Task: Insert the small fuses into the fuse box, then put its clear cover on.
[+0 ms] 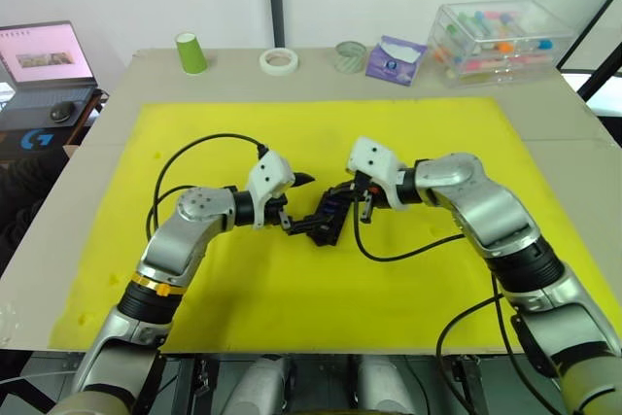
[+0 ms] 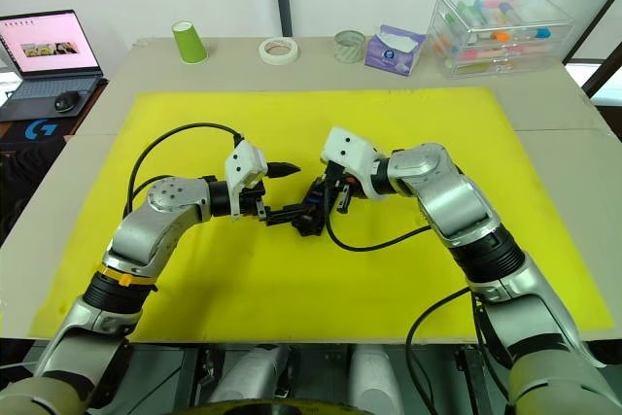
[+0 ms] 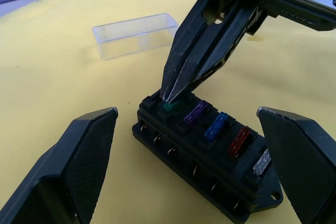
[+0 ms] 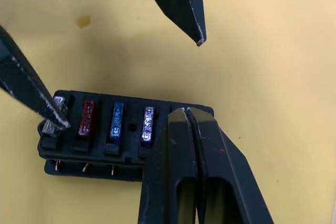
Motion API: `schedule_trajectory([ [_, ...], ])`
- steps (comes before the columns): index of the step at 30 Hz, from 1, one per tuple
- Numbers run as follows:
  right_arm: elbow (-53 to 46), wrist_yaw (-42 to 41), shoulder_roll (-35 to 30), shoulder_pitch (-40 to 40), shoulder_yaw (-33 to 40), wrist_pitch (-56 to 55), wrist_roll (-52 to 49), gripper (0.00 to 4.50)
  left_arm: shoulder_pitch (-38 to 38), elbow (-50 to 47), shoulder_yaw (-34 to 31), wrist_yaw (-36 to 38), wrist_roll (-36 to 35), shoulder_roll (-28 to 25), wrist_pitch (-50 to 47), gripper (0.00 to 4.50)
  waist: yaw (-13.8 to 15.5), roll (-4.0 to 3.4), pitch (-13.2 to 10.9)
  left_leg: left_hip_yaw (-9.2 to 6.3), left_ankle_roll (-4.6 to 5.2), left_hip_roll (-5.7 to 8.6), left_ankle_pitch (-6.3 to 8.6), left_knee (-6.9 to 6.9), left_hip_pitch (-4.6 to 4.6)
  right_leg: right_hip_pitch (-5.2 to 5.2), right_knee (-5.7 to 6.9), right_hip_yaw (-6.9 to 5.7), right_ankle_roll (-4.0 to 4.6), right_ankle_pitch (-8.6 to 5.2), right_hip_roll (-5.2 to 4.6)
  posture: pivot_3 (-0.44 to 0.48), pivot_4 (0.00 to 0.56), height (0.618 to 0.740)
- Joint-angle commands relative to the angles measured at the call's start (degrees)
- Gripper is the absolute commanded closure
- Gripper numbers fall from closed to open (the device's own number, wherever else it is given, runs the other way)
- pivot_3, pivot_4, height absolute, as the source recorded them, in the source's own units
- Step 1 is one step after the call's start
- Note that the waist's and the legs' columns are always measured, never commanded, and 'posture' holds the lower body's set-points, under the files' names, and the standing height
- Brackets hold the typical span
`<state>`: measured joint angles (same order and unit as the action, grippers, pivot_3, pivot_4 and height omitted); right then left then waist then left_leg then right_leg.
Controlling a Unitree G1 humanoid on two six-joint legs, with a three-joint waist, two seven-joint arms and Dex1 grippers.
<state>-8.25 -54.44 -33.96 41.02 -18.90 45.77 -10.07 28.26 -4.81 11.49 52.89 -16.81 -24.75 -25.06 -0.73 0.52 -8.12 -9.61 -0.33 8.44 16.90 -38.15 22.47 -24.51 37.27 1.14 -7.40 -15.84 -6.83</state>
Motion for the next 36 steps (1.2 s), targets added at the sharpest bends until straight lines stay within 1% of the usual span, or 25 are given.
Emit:
schedule_trajectory([
  [1, -2.0, -0.1, 1.2, 1.7, 5.2, -1.1, -3.6, 4.47, 1.2, -3.4, -3.1, 1.1, -2.6, -1.7, -1.2, 0.0, -0.1, -0.01, 0.0, 0.0, 0.0, 0.0, 0.0, 0.0, 0.0, -0.01, 0.0, 0.0, 0.0, 0.0, 0.0, 0.0, 0.15, 0.74],
  [3, -3.4, 0.0, 1.7, 1.7, 8.4, -1.9, -6.0, 4.47, 1.2, -4.2, -4.5, 2.3, -3.8, -3.7, -1.9, 0.0, 0.0, -0.02, 0.0, 0.0, 0.0, 0.0, 0.0, 0.01, 0.01, -0.03, 0.0, 0.01, 0.0, 0.0, 0.0, 0.0, 0.15, 0.74],
  [5, -5.6, -0.5, 0.1, 1.2, 11.4, -2.3, -7.8, 4.47, 1.4, -4.2, -7.2, 4.0, -4.9, -7.1, -1.9, 0.0, 0.0, -0.02, 0.0, 0.0, 0.0, 0.0, 0.0, 0.01, 0.01, -0.03, 0.0, 0.0, 0.0, 0.0, 0.0, 0.0, 0.15, 0.74],
  [7, -7.5, -1.5, -2.4, 0.1, 14.0, -2.8, -9.1, 4.47, 1.6, -2.8, -9.8, 5.6, -5.3, -10.7, -0.8, 0.0, 0.0, -0.03, 0.0, 0.0, 0.0, 0.0, 0.0, 0.03, 0.01, -0.03, 0.0, 0.0, 0.0, 0.0, 0.01, 0.0, 0.15, 0.74],
  [11, -7.7, -2.1, -8.5, -3.9, 19.7, -9.4, -8.5, 4.47, 1.7, 3.7, -14.4, 9.1, -5.0, -18.1, 1.7, 0.0, 0.2, -0.03, 0.0, 0.01, 0.0, 0.01, 0.0, 0.03, 0.0, -0.01, -0.02, -0.01, 0.0, 0.0, 0.0, 0.0, 0.15, 0.74],
  [12, -7.1, -3.4, -11.0, -6.6, 21.7, -13.2, -7.7, 4.06, 1.4, 7.0, -16.1, 10.0, -4.5, -20.3, 3.2, 0.0, 0.2, -0.03, 0.0, 0.01, 0.0, 0.01, 0.0, 0.03, 0.0, -0.01, -0.02, -0.01, 0.0, 0.0, 0.01, 0.0, 0.15, 0.74],
  [13, -6.3, -4.7, -13.3, -9.9, 23.8, -16.6, -7.1, 3.89, 0.9, 10.4, -17.7, 10.5, -3.9, -22.2, 5.0, 0.0, 0.3, -0.03, 0.0, 0.01, 0.0, 0.01, 0.0, 0.03, 0.0, -0.02, -0.01, -0.01, 0.0, 0.0, 0.01, 0.0, 0.15, 0.74],
  [14, -5.4, -5.0, -15.0, -12.8, 25.8, -19.5, -6.5, 3.56, 0.4, 13.6, -19.0, 10.6, -3.3, -23.9, 6.9, 0.0, 0.3, -0.03, 0.0, 0.0, 0.0, 0.01, 0.0, 0.05, 0.01, -0.02, -0.02, -0.03, 0.0, 0.0, 0.0, 0.0, 0.15, 0.74],
  [17, -2.5, -4.4, -17.6, -20.3, 30.3, -25.0, -5.6, 2.56, -0.8, 21.2, -21.7, 10.0, -1.9, -26.5, 12.0, 0.0, 0.1, -0.05, 0.0, 0.03, 0.01, 0.02, 0.0, 0.09, 0.0, -0.04, -0.03, -0.03, 0.0, 0.0, 0.03, 0.0, 0.15, 0.74],
  [18, -1.4, -4.0, -17.9, -22.7, 31.9, -26.2, -5.6, 2.12, -1.3, 23.3, -22.5, 9.4, -1.3, -27.0, 13.8, 0.0, 0.0, -0.05, 0.0, 0.04, 0.0, 0.01, 0.0, 0.09, -0.01, -0.04, -0.01, -0.02, 0.0, 0.0, 0.02, 0.0, 0.15, 0.74],
  [19, -0.7, -3.7, -18.1, -24.2, 32.8, -27.0, -5.6, 1.84, -1.5, 24.9, -22.9, 9.2, -0.8, -27.3, 15.1, 0.0, 0.0, -0.05, 0.0, 0.04, 0.01, 0.0, 0.0, 0.08, -0.01, -0.04, -0.01, -0.02, 0.0, 0.0, 0.03, 0.0, 0.15, 0.74],
  [21, 1.3, -2.5, -17.9, -26.7, 35.1, -29.0, -5.4, 1.09, -2.1, 27.5, -24.2, 7.9, -0.2, -27.5, 17.2, 0.0, 0.0, -0.06, 0.0, 0.04, 0.0, 0.0, 0.0, 0.07, -0.02, -0.04, 0.01, -0.01, 0.0, 0.0, 0.02, 0.0, 0.15, 0.74],
  [24, 4.4, -0.5, -17.4, -28.8, 36.8, -31.5, -5.0, 0.07, -3.5, 28.5, -25.2, 6.6, -0.3, -27.0, 18.4, 0.0, 0.0, -0.06, 0.0, 0.06, 0.01, 0.0, 0.0, 0.07, -0.02, -0.03, 0.0, 0.01, 0.0, 0.0, 0.01, 0.0, 0.15, 0.74],
  [28, 6.0, 0.5, -17.2, -28.1, 36.6, -32.3, -5.3, 0.03, -4.2, 27.5, -25.0, 6.4, -0.3, -26.5, 18.5, 0.0, 0.1, -0.06, 0.0, 0.05, 0.0, 0.0, 0.0, 0.04, -0.02, -0.02, 0.03, 0.01, 0.0, 0.0, 0.01, 0.0, 0.15, 0.74],
  [31, 3.5, 0.4, -16.5, -26.2, 35.8, -27.9, -8.5, 0.03, -4.7, 24.9, -26.1, 7.0, -3.1, -26.5, 13.7, 0.0, 0.0, -0.06, 0.0, 0.05, 0.01, 0.0, 0.0, 0.04, -0.02, -0.02, 0.03, 0.01, 0.0, 0.0, 0.01, 0.0, 0.15, 0.74],
  [34, -2.9, -0.9, -15.6, -22.3, 32.4, -20.0, -14.3, 0.03, -4.8, 20.2, -28.1, 7.7, -9.7, -27.0, 1.1, 0.0, -0.3, -0.07, 0.0, 0.04, 0.0, -0.03, 0.0, 0.06, -0.02, -0.02, 0.03, 0.04, 0.0, 0.0, 0.01, 0.0, 0.15, 0.74],
  [35, -5.3, -1.1, -15.0, -20.2, 30.0, -17.7, -15.5, 0.03, -4.3, 18.7, -28.5, 7.7, -12.9, -27.5, -5.7, 0.0, -0.5, -0.07, 0.0, 0.03, 0.01, -0.04, 0.0, 0.06, -0.02, -0.03, 0.04, 0.07, 0.0, 0.0, 0.02, 0.0, 0.15, 0.74],
  [36, -6.7, -1.2, -14.6, -18.7, 28.4, -16.3, -16.2, 0.03, -3.9, 17.6, -28.9, 7.5, -14.9, -27.8, -10.4, 0.0, -0.5, -0.07, 0.0, 0.03, 0.01, -0.07, 0.0, 0.06, -0.02, -0.04, 0.04, 0.09, 0.0, 0.0, 0.04, 0.0, 0.15, 0.74],
])
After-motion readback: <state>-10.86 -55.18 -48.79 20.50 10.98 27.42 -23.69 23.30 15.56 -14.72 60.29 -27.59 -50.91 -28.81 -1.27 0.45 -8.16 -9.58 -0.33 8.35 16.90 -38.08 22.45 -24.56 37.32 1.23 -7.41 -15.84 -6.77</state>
